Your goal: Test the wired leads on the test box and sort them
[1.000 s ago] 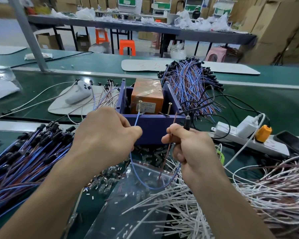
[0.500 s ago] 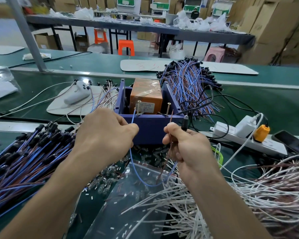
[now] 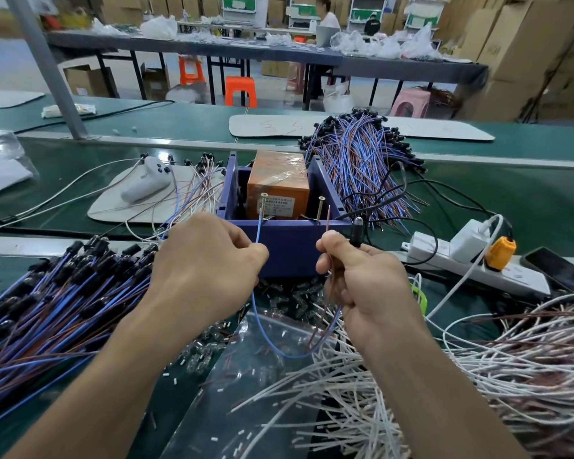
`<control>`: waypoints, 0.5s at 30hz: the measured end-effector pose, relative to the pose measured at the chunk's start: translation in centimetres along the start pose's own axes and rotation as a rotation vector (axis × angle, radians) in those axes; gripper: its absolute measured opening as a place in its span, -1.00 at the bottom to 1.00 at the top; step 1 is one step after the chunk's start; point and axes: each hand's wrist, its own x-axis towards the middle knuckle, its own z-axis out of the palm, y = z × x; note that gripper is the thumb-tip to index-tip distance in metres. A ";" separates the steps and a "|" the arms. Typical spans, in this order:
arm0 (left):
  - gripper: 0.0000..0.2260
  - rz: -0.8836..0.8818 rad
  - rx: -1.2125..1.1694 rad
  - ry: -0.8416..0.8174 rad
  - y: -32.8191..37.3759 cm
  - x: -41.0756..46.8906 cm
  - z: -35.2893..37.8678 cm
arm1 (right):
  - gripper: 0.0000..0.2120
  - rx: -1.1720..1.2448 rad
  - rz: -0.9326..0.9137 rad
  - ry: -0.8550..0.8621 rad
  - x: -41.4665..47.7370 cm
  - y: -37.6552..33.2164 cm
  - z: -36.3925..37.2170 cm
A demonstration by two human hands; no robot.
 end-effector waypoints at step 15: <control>-0.75 0.003 0.007 -0.017 -0.3 0.2 0.1 | -0.83 -0.014 0.021 0.020 0.1 0.3 0.4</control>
